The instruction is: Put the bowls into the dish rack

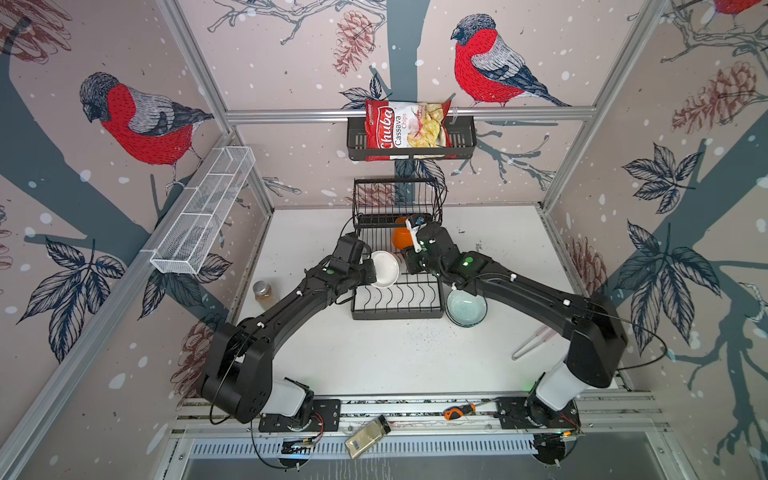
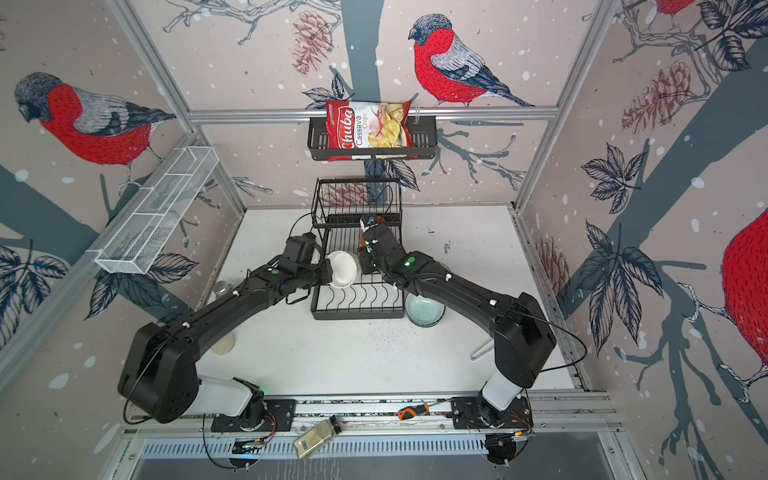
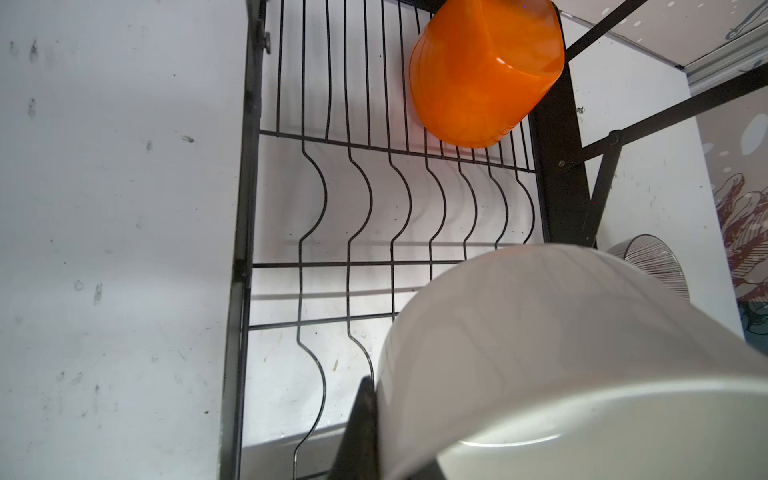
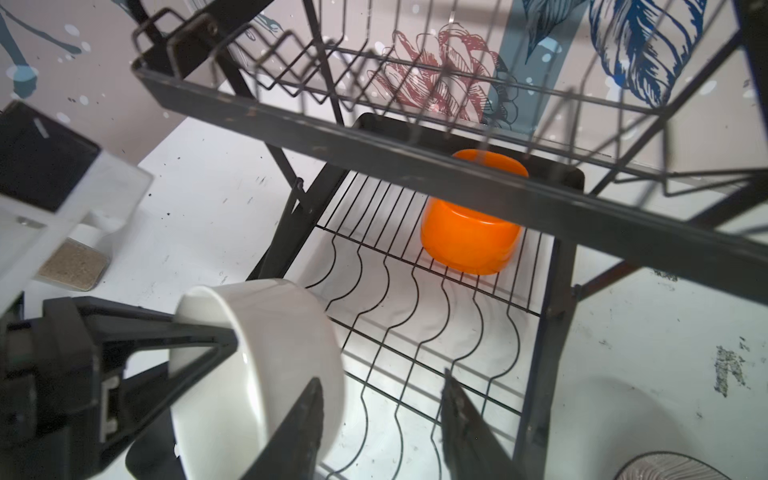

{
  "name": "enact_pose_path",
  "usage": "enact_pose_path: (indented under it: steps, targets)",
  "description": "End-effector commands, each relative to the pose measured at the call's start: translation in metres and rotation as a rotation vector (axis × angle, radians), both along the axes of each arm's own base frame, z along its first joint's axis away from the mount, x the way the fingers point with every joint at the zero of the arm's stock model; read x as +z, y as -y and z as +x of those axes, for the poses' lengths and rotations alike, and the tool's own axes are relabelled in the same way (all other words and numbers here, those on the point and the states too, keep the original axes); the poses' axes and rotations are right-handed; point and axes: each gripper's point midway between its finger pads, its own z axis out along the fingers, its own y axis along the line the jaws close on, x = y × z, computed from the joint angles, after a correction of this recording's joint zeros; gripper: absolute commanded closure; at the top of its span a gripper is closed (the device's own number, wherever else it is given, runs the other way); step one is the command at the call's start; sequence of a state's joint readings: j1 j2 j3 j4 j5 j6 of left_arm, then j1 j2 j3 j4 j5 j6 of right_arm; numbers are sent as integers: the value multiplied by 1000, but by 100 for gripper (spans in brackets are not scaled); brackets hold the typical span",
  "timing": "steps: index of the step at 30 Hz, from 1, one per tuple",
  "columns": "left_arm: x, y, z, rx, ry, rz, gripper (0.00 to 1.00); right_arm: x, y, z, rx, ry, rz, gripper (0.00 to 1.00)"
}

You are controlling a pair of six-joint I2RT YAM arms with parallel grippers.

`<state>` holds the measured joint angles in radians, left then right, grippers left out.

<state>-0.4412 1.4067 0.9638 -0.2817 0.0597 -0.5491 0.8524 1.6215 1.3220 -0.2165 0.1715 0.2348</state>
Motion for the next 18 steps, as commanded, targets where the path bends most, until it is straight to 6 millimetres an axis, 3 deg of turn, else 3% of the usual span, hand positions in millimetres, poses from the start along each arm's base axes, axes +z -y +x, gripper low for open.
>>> enact_pose_path:
  steps: [1,9,18]
  targets:
    - [20,10,7,-49,85,-75,100,11,-11,-12,122,-40,118,46]
    - [31,17,3,-93,124,-146,100,29,2,-28,256,-93,297,21]
    - [50,31,1,-154,194,-255,100,31,-1,-39,332,-145,385,10]
